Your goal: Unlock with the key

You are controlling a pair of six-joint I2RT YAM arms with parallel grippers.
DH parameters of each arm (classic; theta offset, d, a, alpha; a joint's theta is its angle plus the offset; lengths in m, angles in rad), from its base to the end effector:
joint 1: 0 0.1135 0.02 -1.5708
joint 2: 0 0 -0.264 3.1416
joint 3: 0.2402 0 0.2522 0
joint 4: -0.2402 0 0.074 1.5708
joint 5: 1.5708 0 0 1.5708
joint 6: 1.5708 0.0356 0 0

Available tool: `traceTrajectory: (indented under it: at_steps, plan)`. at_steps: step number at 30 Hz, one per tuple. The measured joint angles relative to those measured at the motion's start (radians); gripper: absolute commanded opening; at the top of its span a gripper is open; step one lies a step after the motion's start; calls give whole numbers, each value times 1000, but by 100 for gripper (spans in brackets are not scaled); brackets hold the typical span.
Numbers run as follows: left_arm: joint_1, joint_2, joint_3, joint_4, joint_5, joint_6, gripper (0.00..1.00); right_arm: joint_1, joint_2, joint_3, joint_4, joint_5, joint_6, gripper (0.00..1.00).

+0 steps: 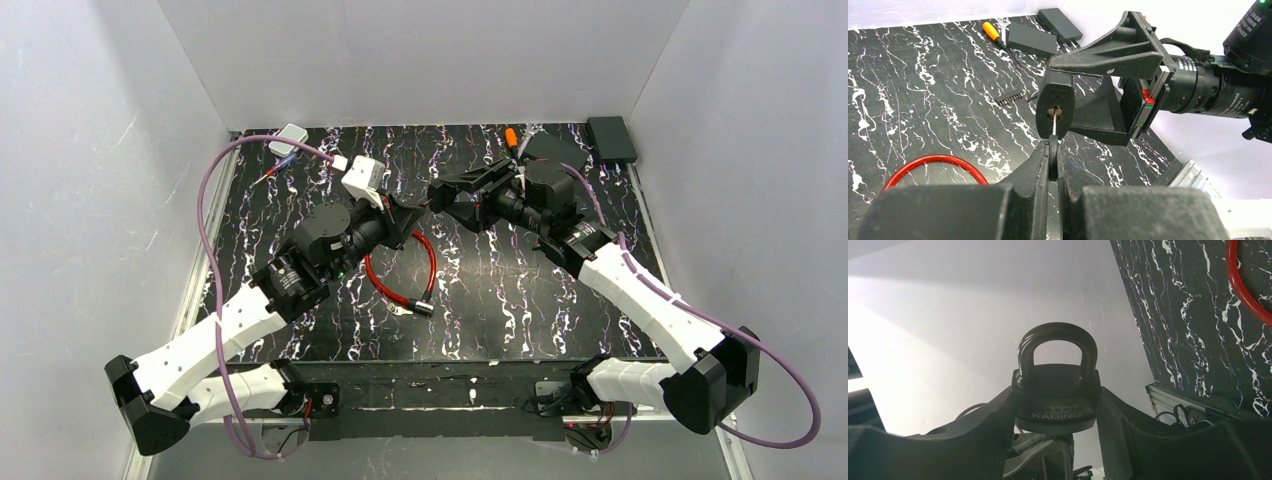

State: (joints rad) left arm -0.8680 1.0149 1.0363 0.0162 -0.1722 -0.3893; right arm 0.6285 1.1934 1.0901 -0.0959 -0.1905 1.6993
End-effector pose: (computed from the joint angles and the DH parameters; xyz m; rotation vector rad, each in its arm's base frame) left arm 0.1554 -0.1741 0.4071 0.2388 1.5805 -0.8610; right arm 0.2220 0.1697 0.3718 0.9633 1.9571 1.7165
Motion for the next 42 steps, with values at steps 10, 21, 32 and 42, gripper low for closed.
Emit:
traceTrajectory:
  at_steps: [10,21,32,42]
  plan:
    - [-5,25,3,13,-34,-67,0,0,0,-2,-10,35,-1,1]
    - [-18,82,9,20,-63,-72,0,18,0,7,-84,148,-37,1]
    - [-49,143,41,14,-93,-58,0,27,0,20,-143,233,-73,1]
    - [-84,165,36,49,-183,-45,0,60,-13,21,-177,347,-53,1]
